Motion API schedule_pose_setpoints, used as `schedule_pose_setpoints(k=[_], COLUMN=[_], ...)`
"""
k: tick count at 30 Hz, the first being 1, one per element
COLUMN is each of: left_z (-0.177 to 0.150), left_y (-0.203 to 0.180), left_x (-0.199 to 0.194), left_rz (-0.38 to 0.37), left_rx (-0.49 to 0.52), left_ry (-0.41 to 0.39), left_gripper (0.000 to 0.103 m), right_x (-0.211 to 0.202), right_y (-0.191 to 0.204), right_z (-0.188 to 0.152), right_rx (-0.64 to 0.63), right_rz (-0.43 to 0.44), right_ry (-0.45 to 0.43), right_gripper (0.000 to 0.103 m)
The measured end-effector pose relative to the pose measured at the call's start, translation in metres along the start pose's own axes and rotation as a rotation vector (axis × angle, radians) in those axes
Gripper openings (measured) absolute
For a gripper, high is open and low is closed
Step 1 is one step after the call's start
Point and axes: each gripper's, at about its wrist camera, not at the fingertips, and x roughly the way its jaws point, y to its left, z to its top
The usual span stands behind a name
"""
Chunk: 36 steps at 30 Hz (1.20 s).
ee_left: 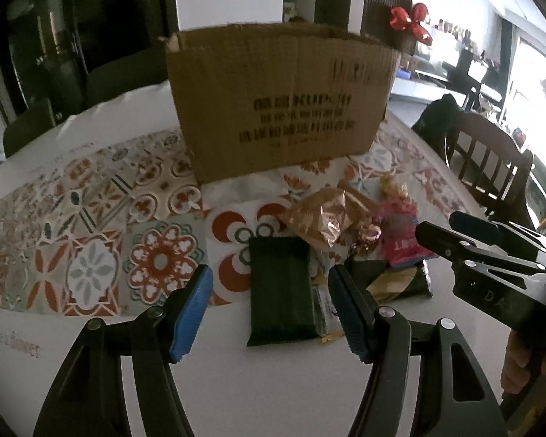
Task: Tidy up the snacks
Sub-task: 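Lower the left tool onto the dark green packet and close it, then lift the green packet with the left tool while the right tool grasps the pink packet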
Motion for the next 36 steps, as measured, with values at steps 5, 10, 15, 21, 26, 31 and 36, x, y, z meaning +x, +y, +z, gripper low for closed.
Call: schedule_pose_setpoints(k=[5,10,15,21,26,31,36], left_z=[0.0,0.004,0.006,0.01,0.012,0.011,0.01], left_y=[0.003,0.004,0.004,0.004,0.006,0.006,0.005], left_x=[0.017,0.031,0.044,0.058,0.061,0.062,0.062], left_rz=[-0.023,-0.035,-0.05,-0.041,-0.045,-0.038,-0.029], left_rx=[-0.015,-0.027,-0.032,-0.04,-0.048,-0.046,-0.042], left_ry=[0.04,0.067,0.089,0.114,0.116,0.106,0.09], left_gripper=[0.065,0.065,0.065,0.064,0.056,0.05,0.045], right_x=[0.014,0.025,0.033,0.04,0.047,0.049,0.048], right_y=[-0.001,-0.001,-0.002,-0.002,-0.003,-0.003,-0.002], right_z=[-0.001,-0.001,0.0,0.002,0.003,0.003,0.001], right_rx=[0.021,0.039,0.055,0.062,0.071,0.064,0.054], right_rz=[0.01,0.013,0.022,0.019,0.024,0.007,-0.009], right_ry=[0.035,0.058,0.073,0.081,0.095,0.091,0.078], right_gripper=[0.055,0.055,0.055,0.055,0.055,0.055,0.04])
